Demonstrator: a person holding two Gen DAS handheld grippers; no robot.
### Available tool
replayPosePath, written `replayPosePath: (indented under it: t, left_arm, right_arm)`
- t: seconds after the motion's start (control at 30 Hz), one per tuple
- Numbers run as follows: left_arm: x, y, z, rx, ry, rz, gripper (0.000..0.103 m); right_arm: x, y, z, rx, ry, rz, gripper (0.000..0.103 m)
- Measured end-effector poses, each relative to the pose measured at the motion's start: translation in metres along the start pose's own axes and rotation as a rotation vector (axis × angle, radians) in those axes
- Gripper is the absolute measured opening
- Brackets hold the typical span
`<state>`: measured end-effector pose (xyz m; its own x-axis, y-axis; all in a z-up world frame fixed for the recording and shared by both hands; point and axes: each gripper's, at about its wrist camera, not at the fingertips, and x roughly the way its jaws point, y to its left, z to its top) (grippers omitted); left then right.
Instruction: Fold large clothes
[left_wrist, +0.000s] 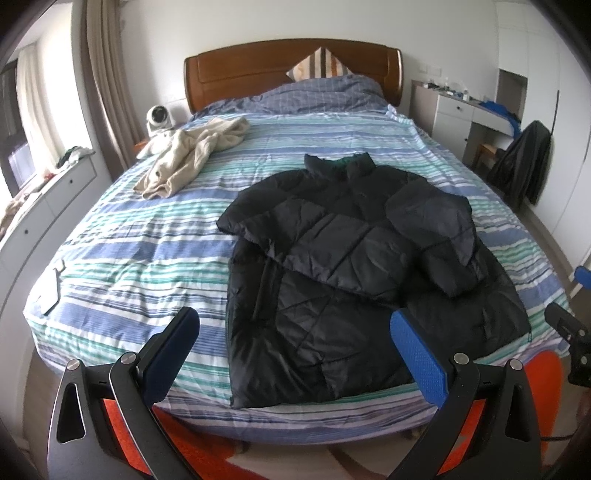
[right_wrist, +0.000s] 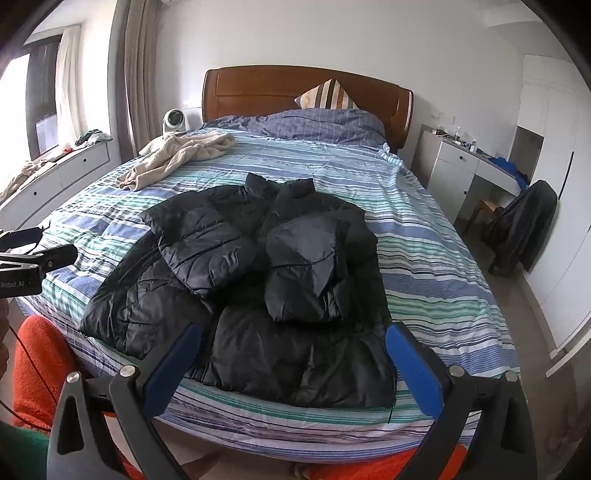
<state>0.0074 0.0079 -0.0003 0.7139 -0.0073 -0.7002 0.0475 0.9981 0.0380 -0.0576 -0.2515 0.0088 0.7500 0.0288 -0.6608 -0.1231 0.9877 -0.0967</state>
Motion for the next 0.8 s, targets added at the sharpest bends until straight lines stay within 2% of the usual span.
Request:
replayPosePath:
  t: [0.27,0.43,0.53,0.73,0.77,0.8]
  left_arm:
    - [0.002,0.001,-0.003,-0.001,0.005,-0.001,0.103]
    - [0.001,0.002,-0.004,-0.005,0.002,-0.002,0.103]
    - [0.001,0.002,-0.004,-0.008,0.001,-0.005,0.103]
    - [-0.008,0.008,-0.004,-0.026,-0.010,0.021,0.103]
    - [-0.008,0.010,-0.005,-0.030,-0.010,0.031,0.103]
    - [-0.009,0.013,-0.006,-0.037,-0.007,0.043,0.103]
  right_arm:
    - [0.004,0.000,0.003,-0.008,0.004,0.010,0.103]
    - [0.019,-0.001,0.012,-0.072,-0.016,0.019,0.103]
    - [0.066,0.002,0.015,-0.199,0.048,0.003,0.103]
    - [0.196,0.008,0.009,-0.347,0.223,0.131,0.101]
    - [0.217,0.007,0.004,-0.350,0.270,0.138,0.099]
    - [0.237,0.003,0.000,-0.322,0.328,0.160,0.083]
